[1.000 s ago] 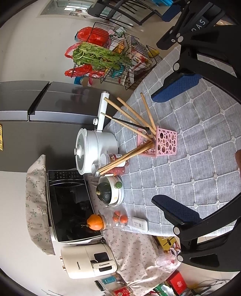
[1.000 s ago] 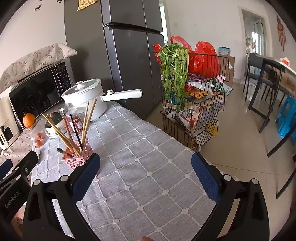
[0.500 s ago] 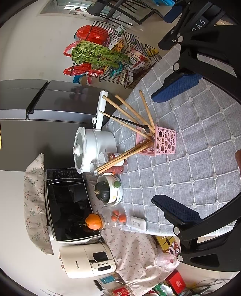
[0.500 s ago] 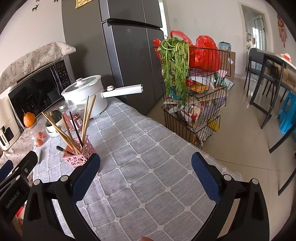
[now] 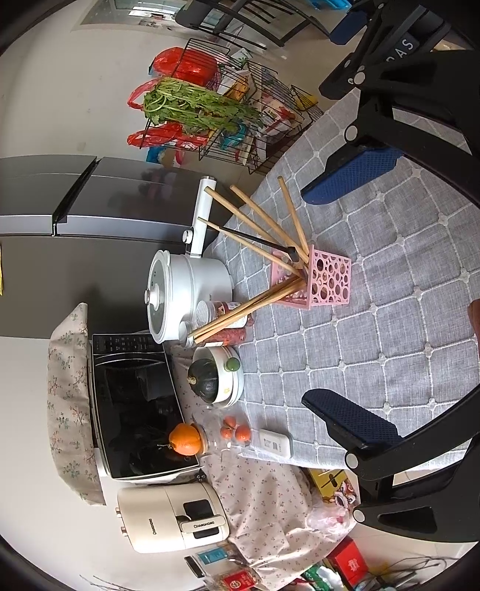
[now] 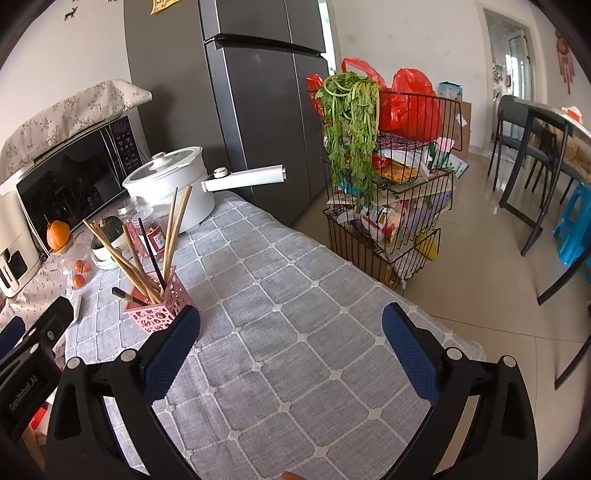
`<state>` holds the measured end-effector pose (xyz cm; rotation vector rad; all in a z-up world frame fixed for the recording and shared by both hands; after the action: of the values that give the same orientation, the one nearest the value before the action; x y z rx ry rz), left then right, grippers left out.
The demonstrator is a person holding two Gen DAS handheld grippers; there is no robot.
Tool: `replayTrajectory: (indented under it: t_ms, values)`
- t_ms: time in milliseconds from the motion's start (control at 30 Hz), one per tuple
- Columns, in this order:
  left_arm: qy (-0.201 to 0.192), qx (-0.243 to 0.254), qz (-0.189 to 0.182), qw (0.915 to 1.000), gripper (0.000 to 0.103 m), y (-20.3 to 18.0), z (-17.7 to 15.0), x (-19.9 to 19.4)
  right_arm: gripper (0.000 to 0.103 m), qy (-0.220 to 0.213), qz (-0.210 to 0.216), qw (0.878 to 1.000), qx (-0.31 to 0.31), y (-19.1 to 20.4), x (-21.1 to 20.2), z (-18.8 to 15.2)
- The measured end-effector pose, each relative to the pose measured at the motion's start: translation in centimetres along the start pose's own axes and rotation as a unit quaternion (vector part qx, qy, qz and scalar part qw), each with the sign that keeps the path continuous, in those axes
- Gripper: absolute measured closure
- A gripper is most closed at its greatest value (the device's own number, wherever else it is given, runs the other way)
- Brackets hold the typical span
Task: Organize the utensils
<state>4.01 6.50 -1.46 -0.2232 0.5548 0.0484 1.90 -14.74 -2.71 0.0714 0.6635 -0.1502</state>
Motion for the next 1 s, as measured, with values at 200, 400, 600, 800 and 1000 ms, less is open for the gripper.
replayTrajectory:
  t_ms: [200, 400, 600, 800, 1000]
  values:
    - [-0.001, 0.001, 0.001, 1.0000, 0.007, 0.1, 0.1, 0.0, 0.007, 0.004, 0.001, 1.000, -0.001, 0.0, 0.2, -0.2]
    - [-0.001, 0.003, 0.001, 1.0000, 0.007, 0.1, 0.0, 0.0, 0.007, 0.008, 0.003, 1.000, -0.005, 0.0, 0.3, -0.4]
    - [-0.008, 0.000, -0.012, 0.9999, 0.011, 0.2, 0.2, -0.2, 0.007, 0.009, 0.003, 1.000, -0.005, 0.0, 0.4, -0.5]
    - [-0.011, 0.011, -0.017, 0.9997, 0.014, -0.4, 0.0, -0.2, 0.007, 0.007, 0.001, 1.000, -0.005, -0.1, 0.4, -0.5]
    - [-0.004, 0.017, -0.010, 0.9998, 0.007, -0.7, -0.2, -0.1, 0.007, 0.001, -0.003, 1.000, -0.002, -0.4, 0.3, -0.4]
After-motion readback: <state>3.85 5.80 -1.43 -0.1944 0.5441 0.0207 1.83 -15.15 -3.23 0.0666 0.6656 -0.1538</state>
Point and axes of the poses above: each gripper's, at about its wrist camera, not at the fingertips, and x roughly the way its jaws point, y to its left, z to its top, the point moved 2 cm from there along x, roughly the way its jaws point, and after that the axes turned 11 degrees about -x, right-handed, at the moved point
